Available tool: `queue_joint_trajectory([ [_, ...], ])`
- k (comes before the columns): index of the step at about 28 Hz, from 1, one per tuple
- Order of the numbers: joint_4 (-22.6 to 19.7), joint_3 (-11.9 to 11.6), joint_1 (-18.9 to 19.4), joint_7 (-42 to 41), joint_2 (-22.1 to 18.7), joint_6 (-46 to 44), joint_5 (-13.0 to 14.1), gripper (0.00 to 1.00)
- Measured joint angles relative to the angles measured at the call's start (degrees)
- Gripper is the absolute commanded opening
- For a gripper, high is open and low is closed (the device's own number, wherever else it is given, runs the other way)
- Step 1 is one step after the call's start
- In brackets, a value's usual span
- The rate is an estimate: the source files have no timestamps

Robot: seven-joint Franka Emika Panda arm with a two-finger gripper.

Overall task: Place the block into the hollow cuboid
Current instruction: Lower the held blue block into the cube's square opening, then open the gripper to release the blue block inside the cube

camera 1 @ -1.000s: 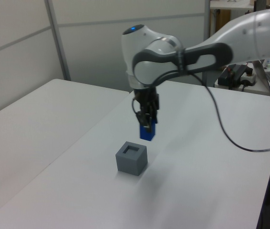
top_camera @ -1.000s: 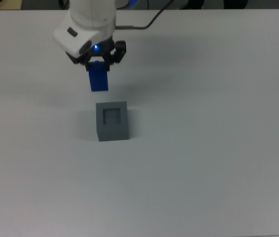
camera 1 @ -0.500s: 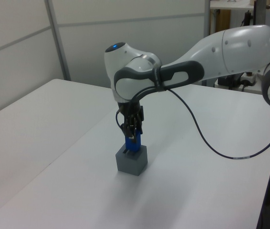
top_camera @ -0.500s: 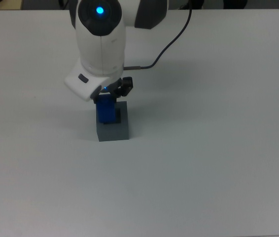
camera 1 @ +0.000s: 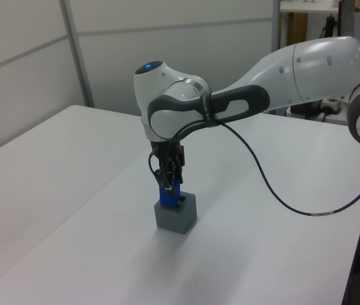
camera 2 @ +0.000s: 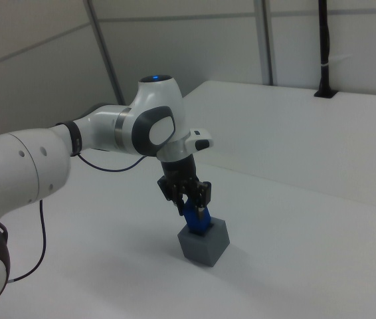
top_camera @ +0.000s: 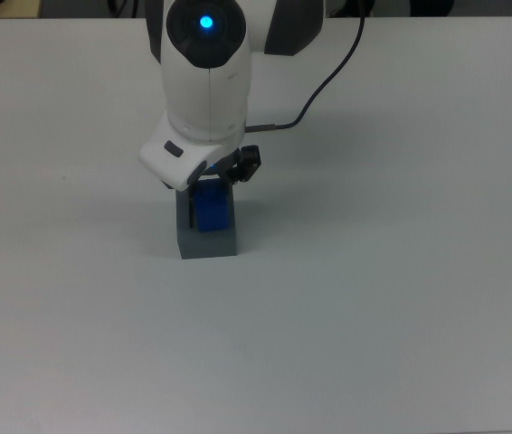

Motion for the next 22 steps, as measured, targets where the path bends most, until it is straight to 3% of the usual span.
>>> queue_joint_trajectory([
  [22,-0.17,-0.46,-0.18,4.20,0.22,-0.97,0.00,0.27],
])
